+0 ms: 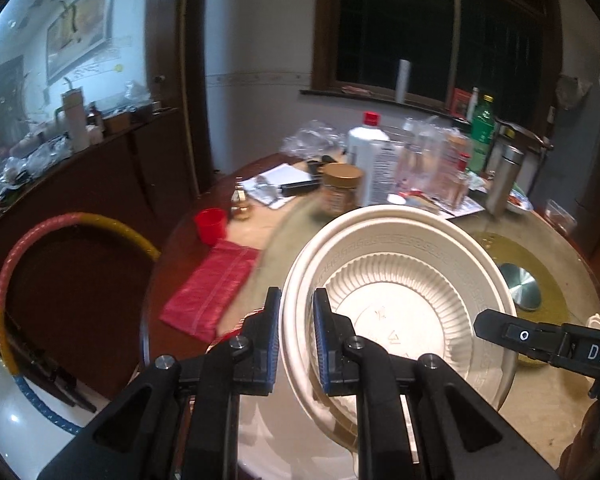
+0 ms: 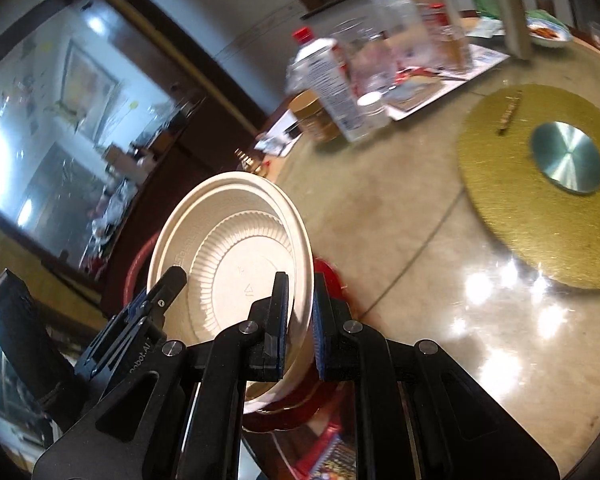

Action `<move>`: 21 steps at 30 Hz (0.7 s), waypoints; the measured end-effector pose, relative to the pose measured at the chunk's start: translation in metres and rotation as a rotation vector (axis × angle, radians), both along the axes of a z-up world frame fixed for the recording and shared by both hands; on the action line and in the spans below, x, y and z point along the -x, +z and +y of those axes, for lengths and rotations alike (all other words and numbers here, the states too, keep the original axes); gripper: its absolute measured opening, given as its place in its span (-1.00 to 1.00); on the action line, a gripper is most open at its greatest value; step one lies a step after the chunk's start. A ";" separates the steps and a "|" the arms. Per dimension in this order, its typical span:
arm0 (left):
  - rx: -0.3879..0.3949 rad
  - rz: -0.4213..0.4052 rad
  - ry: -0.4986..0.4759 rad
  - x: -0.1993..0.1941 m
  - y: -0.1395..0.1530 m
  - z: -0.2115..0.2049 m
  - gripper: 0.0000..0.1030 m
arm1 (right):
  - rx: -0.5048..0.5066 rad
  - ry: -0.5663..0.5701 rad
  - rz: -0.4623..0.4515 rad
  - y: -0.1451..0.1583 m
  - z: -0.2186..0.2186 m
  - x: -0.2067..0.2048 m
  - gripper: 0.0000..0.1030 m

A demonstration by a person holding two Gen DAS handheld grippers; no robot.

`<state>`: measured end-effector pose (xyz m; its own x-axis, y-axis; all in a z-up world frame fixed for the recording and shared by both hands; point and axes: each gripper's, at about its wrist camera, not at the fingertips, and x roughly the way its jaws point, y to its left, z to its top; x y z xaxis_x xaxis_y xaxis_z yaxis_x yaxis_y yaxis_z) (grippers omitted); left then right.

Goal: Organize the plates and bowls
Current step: 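Lift the large beige bowl and carry it to the red plate stack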

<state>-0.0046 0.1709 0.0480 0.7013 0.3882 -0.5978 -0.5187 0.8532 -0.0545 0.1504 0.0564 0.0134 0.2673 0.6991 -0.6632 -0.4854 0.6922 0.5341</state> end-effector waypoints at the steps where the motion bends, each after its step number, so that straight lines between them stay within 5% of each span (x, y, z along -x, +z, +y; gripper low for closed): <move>1: 0.004 0.001 0.007 0.004 -0.002 0.004 -0.73 | 0.003 0.012 0.002 -0.001 0.004 0.001 -0.79; 21: -0.020 0.047 0.057 0.021 -0.029 0.018 -0.65 | 0.123 0.099 -0.037 -0.025 0.038 0.028 -0.77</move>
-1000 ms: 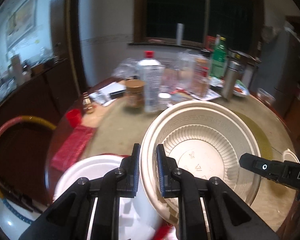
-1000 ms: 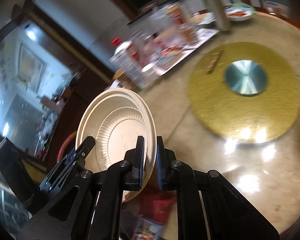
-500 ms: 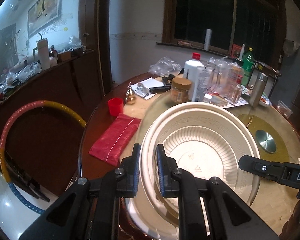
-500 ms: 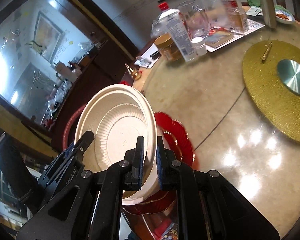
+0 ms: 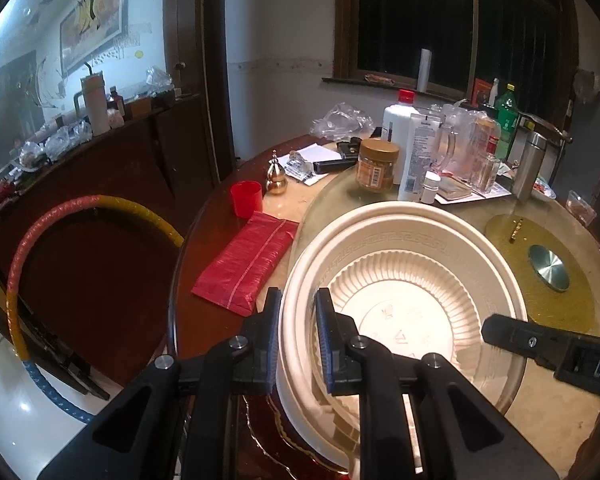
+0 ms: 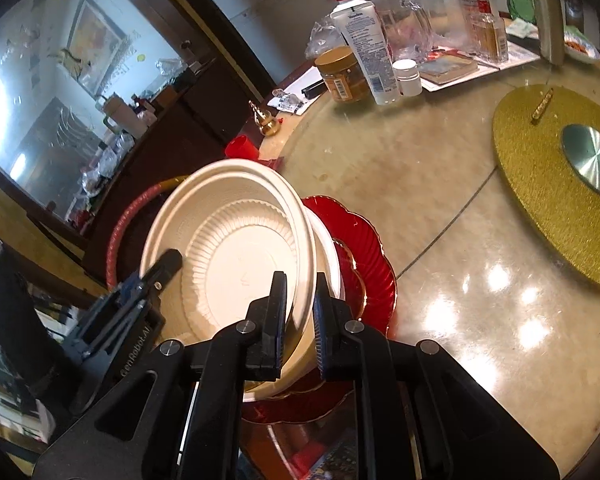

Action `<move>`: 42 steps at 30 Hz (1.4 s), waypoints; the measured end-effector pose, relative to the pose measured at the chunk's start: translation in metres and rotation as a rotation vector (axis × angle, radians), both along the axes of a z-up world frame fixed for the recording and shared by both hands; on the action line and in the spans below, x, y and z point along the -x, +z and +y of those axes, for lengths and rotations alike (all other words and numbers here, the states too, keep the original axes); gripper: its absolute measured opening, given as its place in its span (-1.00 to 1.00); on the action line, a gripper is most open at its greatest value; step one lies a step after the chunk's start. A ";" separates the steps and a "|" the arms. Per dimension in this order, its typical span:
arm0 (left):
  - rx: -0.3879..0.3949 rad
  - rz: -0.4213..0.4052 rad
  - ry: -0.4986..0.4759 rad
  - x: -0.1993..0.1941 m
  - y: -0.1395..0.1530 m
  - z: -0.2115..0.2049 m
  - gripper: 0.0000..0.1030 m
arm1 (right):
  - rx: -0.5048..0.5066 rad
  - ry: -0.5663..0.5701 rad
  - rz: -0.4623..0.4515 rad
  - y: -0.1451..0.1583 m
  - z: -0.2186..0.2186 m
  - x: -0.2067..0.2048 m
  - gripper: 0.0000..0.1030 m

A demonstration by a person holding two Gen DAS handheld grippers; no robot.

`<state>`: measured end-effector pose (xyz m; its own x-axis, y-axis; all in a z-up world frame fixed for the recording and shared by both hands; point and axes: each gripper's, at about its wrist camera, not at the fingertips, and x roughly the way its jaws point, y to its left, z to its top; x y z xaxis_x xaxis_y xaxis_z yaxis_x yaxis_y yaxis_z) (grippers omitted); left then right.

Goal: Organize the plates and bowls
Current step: 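Lift the large beige bowl and carry it to the red plate stack, then lower the large beige bowl onto the foam bowls and open both grippers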

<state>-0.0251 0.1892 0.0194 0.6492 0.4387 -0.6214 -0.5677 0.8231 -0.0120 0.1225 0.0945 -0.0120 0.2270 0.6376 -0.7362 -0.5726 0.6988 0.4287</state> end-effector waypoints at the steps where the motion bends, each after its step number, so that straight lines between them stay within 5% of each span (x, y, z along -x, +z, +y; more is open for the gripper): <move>1: -0.011 0.002 0.005 0.000 0.000 0.000 -0.65 | 0.011 0.006 -0.010 0.000 0.002 0.001 -0.77; 14: -0.032 0.016 0.020 0.000 -0.004 -0.001 -0.63 | 0.041 0.032 -0.049 -0.005 0.006 0.005 -0.74; 19: -0.039 0.004 0.029 0.001 -0.001 -0.001 -0.03 | 0.040 0.042 -0.060 -0.004 0.006 0.007 -0.57; 21: -0.039 -0.012 0.035 0.003 0.000 0.000 0.02 | 0.037 0.041 -0.060 -0.003 0.005 0.007 -0.35; 28: -0.038 -0.065 0.059 0.009 0.008 0.000 0.05 | 0.006 0.039 -0.050 -0.002 -0.002 0.008 -0.29; 30: -0.032 -0.092 0.058 0.012 0.010 -0.001 0.15 | -0.007 0.033 -0.046 -0.002 -0.004 0.008 -0.08; 35: -0.034 -0.130 0.062 0.013 0.016 -0.003 0.25 | -0.139 0.060 0.055 -0.002 -0.014 0.002 0.10; 42: -0.021 -0.175 0.050 0.014 0.022 -0.009 0.26 | -0.239 -0.048 0.066 0.004 -0.043 -0.006 0.13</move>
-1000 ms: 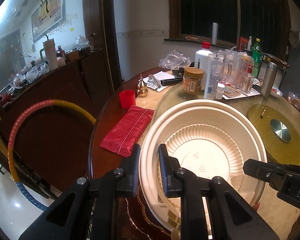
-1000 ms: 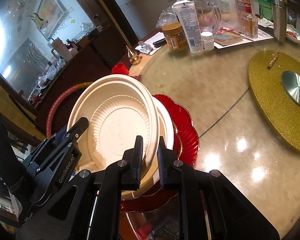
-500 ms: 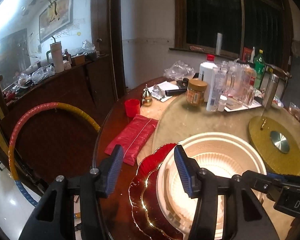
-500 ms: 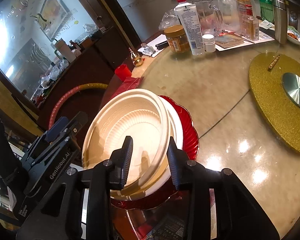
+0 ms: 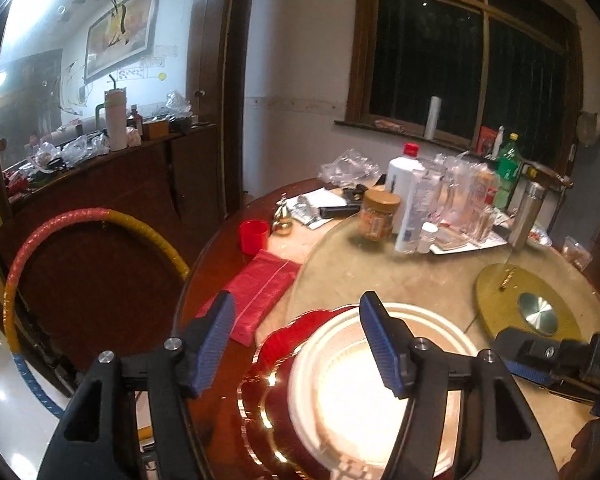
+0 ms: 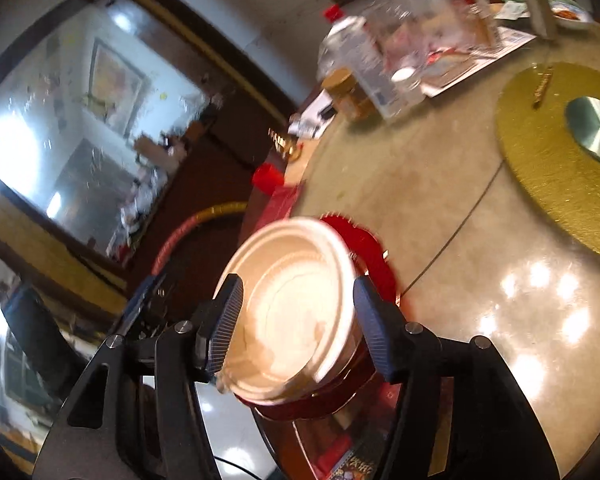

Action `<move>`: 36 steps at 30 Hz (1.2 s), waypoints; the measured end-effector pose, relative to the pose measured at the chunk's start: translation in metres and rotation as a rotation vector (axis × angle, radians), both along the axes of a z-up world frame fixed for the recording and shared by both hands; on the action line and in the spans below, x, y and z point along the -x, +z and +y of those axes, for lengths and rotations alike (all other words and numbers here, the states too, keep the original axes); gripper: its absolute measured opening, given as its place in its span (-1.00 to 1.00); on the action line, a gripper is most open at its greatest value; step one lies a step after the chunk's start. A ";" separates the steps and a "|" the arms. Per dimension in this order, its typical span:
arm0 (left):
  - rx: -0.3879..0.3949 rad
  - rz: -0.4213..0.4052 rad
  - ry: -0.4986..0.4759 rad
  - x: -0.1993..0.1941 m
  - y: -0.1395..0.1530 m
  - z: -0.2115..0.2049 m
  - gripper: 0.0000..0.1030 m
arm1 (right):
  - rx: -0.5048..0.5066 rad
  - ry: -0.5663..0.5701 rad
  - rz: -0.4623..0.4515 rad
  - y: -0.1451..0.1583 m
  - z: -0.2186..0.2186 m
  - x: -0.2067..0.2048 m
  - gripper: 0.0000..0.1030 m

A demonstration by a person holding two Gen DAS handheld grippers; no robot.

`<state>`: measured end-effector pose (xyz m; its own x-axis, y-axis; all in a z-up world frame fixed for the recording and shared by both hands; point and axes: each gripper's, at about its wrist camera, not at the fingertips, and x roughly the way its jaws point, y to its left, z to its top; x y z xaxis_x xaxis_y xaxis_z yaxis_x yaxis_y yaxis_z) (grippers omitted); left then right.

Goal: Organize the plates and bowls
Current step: 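Lower the large beige bowl onto the foam bowls and open both grippers, then move both grippers to the rim of the smaller beige bowl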

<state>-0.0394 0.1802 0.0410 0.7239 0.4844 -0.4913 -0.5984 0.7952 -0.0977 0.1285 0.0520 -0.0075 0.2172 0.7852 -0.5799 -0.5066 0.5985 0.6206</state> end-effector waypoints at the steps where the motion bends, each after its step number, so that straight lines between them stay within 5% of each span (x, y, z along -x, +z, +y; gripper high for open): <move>1: -0.005 -0.002 -0.006 -0.001 0.001 -0.003 0.28 | -0.016 -0.014 0.004 0.001 -0.005 -0.001 0.14; 10: -0.024 0.016 -0.166 -0.027 0.005 -0.053 0.66 | -0.062 -0.138 0.026 -0.001 -0.063 -0.011 0.14; 17: -0.036 0.136 -0.386 -0.074 -0.008 -0.125 0.67 | -0.085 -0.311 0.053 -0.005 -0.145 -0.020 0.14; 20: -0.010 0.190 -0.488 -0.094 -0.017 -0.158 0.67 | -0.098 -0.392 0.064 -0.003 -0.186 -0.021 0.36; 23: 0.012 0.229 -0.571 -0.113 -0.023 -0.189 0.67 | -0.123 -0.477 0.067 0.002 -0.229 -0.020 0.36; 36: 0.130 0.330 -0.752 -0.187 -0.041 -0.295 0.67 | -0.203 -0.872 0.138 -0.001 -0.398 -0.005 0.36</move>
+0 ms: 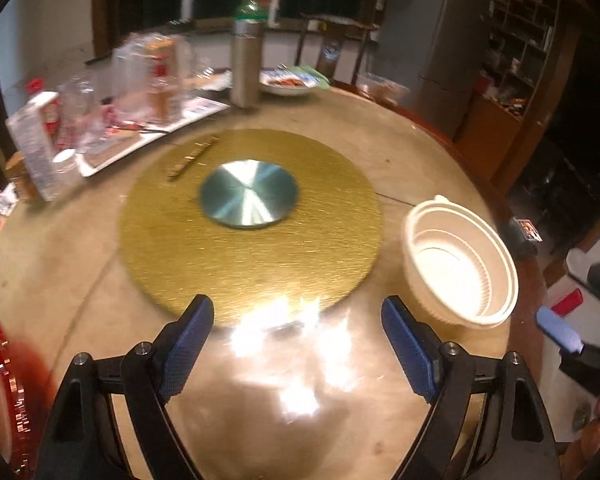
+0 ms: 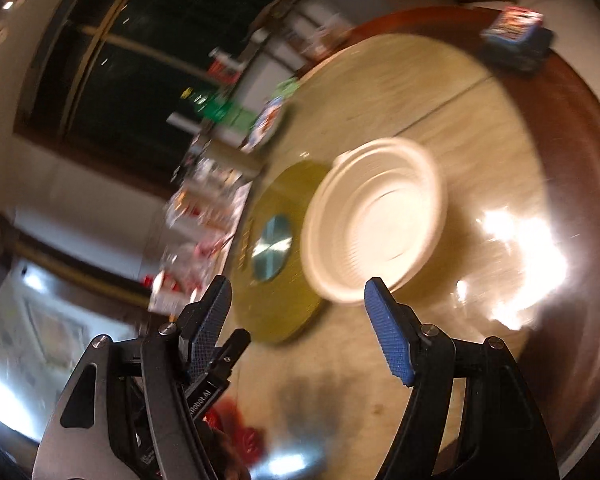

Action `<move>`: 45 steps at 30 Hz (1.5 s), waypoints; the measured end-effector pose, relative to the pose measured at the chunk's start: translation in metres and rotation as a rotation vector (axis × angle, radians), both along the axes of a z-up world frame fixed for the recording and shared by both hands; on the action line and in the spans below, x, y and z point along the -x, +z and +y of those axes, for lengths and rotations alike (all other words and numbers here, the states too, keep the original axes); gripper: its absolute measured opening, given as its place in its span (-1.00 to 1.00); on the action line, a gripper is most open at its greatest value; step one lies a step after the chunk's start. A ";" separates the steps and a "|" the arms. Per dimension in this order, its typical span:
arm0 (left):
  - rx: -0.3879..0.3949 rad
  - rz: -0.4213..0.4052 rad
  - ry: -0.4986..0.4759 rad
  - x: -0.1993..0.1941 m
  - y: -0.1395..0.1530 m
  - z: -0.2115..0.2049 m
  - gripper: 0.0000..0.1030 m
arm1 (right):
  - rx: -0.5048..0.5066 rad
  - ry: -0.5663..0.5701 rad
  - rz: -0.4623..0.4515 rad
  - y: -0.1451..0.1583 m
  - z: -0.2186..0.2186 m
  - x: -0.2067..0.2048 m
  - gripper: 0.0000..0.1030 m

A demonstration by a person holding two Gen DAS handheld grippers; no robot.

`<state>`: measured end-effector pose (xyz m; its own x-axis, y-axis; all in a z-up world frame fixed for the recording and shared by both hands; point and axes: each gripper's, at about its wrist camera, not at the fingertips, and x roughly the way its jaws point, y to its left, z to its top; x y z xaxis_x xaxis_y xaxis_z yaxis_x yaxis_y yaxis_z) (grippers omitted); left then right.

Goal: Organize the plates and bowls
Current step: 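Move both grippers to the rim of the smaller beige bowl, then close both grippers on the rim of the smaller beige bowl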

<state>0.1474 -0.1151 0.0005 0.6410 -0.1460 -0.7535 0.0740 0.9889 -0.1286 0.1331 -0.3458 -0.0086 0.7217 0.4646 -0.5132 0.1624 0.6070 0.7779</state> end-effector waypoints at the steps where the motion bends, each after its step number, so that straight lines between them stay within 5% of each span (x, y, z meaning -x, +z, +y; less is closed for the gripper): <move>1: 0.008 0.008 -0.004 -0.004 -0.001 -0.005 0.67 | 0.003 -0.018 0.012 -0.003 -0.006 -0.002 0.36; 22: -0.009 0.067 -0.043 -0.046 -0.027 -0.072 0.67 | 0.024 -0.098 0.164 -0.053 -0.044 -0.048 0.36; 30: -0.032 0.055 -0.047 -0.048 -0.032 -0.079 0.63 | 0.108 -0.076 0.208 -0.058 -0.036 -0.052 -0.25; 32: -0.038 0.059 -0.053 -0.049 -0.033 -0.080 0.50 | 0.119 -0.073 0.215 -0.060 -0.036 -0.052 -0.33; 34: -0.055 0.059 -0.055 -0.049 -0.034 -0.082 0.10 | 0.135 -0.076 0.218 -0.061 -0.035 -0.050 -0.46; 40: -0.100 0.049 -0.097 -0.046 -0.035 -0.091 -0.63 | 0.158 -0.061 0.211 -0.058 -0.032 -0.050 -0.56; 45: -0.119 0.045 -0.106 -0.042 -0.036 -0.091 -0.64 | 0.165 -0.047 0.199 -0.056 -0.027 -0.048 -0.71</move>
<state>0.1899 -0.2062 -0.0353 0.5920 -0.1183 -0.7972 0.1751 0.9844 -0.0161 0.1813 -0.3733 -0.0645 0.6179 0.3309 -0.7132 0.3336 0.7110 0.6190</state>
